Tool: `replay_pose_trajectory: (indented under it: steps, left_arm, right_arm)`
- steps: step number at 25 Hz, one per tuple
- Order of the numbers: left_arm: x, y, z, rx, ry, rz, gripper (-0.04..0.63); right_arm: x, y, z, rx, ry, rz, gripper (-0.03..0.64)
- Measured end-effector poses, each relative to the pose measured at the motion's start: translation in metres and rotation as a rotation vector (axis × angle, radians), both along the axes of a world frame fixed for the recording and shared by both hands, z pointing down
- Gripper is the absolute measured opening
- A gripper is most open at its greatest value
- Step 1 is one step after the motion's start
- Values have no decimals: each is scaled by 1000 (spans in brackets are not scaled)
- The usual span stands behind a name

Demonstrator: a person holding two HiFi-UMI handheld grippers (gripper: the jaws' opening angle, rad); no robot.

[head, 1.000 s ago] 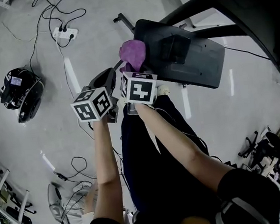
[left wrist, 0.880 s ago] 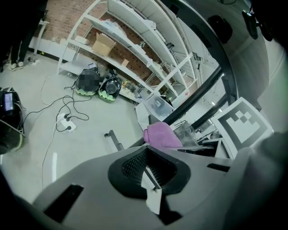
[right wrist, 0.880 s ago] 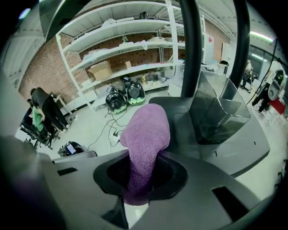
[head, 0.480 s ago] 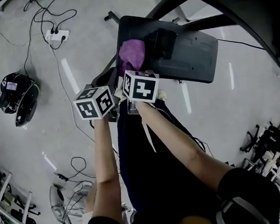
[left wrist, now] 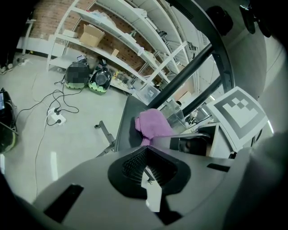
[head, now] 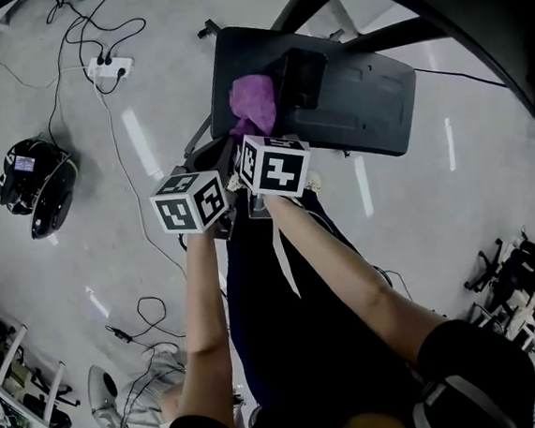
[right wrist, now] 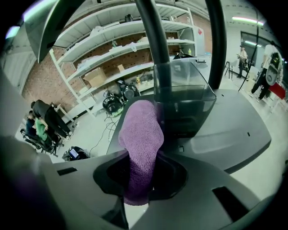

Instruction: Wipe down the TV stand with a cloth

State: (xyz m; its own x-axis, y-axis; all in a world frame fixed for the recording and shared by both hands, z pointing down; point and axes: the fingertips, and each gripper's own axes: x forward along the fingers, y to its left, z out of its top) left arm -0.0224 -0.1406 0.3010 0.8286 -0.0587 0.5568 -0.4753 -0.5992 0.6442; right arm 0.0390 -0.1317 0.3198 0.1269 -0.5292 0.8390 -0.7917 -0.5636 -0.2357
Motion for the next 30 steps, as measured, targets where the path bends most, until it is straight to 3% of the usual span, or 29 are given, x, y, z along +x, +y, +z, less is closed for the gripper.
replay_pose_trajectory:
  steps: [5, 13, 21, 30]
  left_arm:
    - [7, 21, 1, 15, -1, 8, 8]
    - [37, 79, -7, -19, 15, 54, 7]
    - [81, 127, -14, -41, 37, 118, 7]
    - [125, 130, -40, -45, 136, 108, 7]
  right_arm:
    - [-7, 11, -4, 14, 5, -101, 89]
    - [16, 80, -19, 23, 37, -206, 89]
    - [75, 129, -46, 45, 63, -154, 89]
    - [142, 108, -64, 97, 20, -96, 89]
